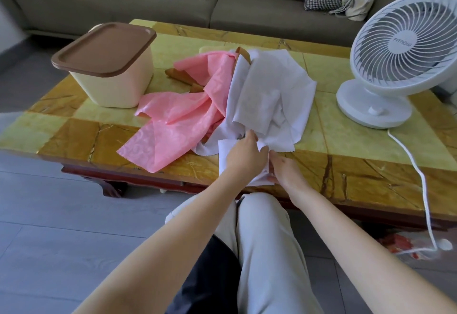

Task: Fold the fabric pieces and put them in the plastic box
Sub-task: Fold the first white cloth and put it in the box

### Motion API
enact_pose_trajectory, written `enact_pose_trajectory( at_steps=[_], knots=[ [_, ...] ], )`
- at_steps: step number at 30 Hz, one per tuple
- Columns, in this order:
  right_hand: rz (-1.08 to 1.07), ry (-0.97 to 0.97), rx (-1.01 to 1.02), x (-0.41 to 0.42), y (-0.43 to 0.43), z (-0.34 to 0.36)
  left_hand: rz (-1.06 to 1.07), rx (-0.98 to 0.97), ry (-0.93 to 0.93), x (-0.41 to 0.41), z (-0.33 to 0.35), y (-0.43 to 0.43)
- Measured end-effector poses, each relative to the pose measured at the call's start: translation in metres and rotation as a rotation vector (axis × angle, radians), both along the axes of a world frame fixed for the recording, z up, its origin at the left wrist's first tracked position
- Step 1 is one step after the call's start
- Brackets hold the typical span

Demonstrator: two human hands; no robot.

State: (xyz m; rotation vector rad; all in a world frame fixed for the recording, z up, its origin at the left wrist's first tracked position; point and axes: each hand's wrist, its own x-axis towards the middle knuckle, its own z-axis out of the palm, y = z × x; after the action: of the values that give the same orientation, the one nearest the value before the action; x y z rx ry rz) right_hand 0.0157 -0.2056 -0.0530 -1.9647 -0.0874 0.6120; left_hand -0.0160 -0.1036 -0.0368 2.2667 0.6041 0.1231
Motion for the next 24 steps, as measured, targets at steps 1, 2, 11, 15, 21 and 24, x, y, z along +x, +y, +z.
enact_pose_trajectory(
  at_steps=[1, 2, 11, 15, 21, 24],
  knots=[
    [0.018, 0.009, -0.037, 0.001, -0.003, -0.002, -0.020, -0.028, 0.026, 0.000, -0.003, -0.002],
    [0.055, -0.012, -0.080, 0.001, -0.004, -0.005, -0.043, -0.052, 0.045, 0.000, -0.005, -0.003],
    [0.072, -0.205, -0.178, 0.014, -0.004, -0.015, -0.226, 0.374, 0.064, -0.035, -0.015, 0.025],
    [0.061, -0.282, -0.206, 0.017, -0.002, -0.021, -0.316, 0.435, 0.130, -0.046, -0.024, 0.028],
    [-0.007, -0.348, -0.189, 0.017, 0.003, -0.028, -0.335, 0.464, 0.077, -0.046, -0.031, 0.029],
    [-0.014, -0.283, -0.190, 0.017, 0.004, -0.027, -0.327, 0.478, 0.060, -0.046, -0.031, 0.030]
  ],
)
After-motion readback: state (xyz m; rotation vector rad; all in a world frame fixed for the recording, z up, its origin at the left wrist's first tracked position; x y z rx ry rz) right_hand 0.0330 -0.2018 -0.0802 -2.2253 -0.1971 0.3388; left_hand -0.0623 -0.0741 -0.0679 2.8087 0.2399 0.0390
